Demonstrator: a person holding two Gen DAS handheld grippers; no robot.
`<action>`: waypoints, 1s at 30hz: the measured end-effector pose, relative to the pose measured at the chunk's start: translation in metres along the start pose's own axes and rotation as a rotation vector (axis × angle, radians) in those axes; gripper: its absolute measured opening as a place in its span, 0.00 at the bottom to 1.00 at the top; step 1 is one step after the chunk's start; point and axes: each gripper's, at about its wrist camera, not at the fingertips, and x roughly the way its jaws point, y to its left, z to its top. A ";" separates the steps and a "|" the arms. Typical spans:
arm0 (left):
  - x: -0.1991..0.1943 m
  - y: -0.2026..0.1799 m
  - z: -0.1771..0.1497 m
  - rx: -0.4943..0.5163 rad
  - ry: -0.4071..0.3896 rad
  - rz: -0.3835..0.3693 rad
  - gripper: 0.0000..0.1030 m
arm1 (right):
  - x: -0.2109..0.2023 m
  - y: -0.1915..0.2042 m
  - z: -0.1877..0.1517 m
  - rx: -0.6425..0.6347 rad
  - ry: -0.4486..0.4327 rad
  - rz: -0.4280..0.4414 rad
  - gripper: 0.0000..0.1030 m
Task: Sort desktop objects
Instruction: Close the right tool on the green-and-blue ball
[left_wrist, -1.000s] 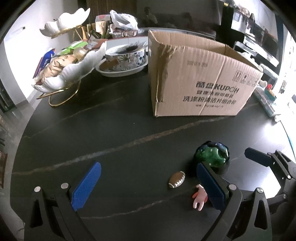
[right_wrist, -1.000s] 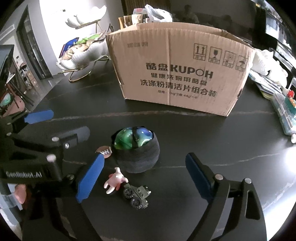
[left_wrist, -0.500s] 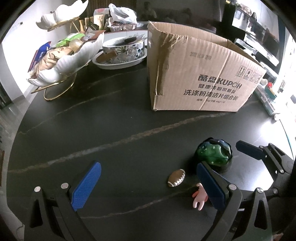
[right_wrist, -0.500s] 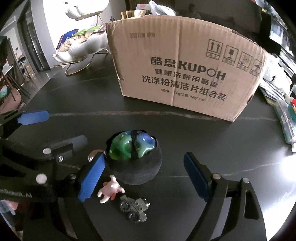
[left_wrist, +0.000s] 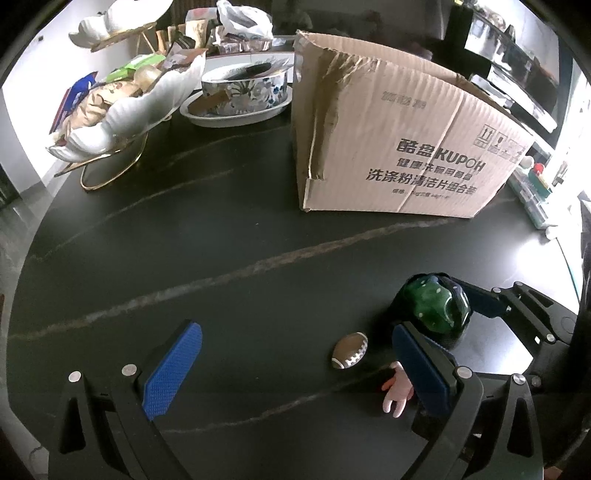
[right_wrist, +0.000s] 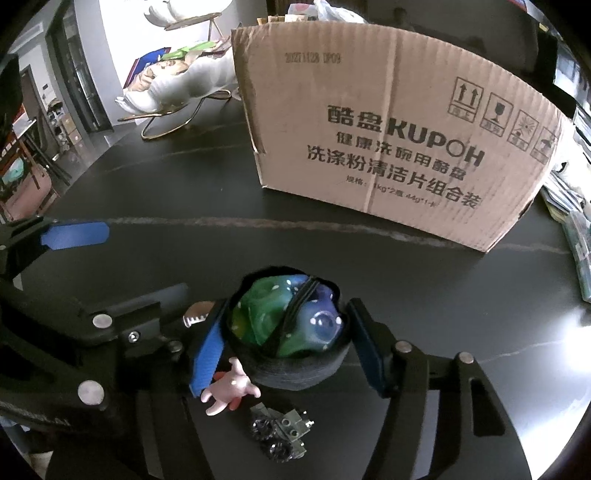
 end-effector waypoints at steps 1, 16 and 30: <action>0.000 0.001 0.000 -0.004 0.002 -0.001 0.99 | 0.000 0.000 0.000 0.002 0.001 0.002 0.59; 0.003 -0.004 -0.001 -0.011 0.006 -0.003 0.99 | -0.013 -0.016 -0.008 0.020 0.014 -0.065 0.58; 0.013 -0.024 -0.014 0.069 -0.006 -0.006 0.86 | -0.028 -0.054 -0.011 0.122 -0.008 -0.081 0.58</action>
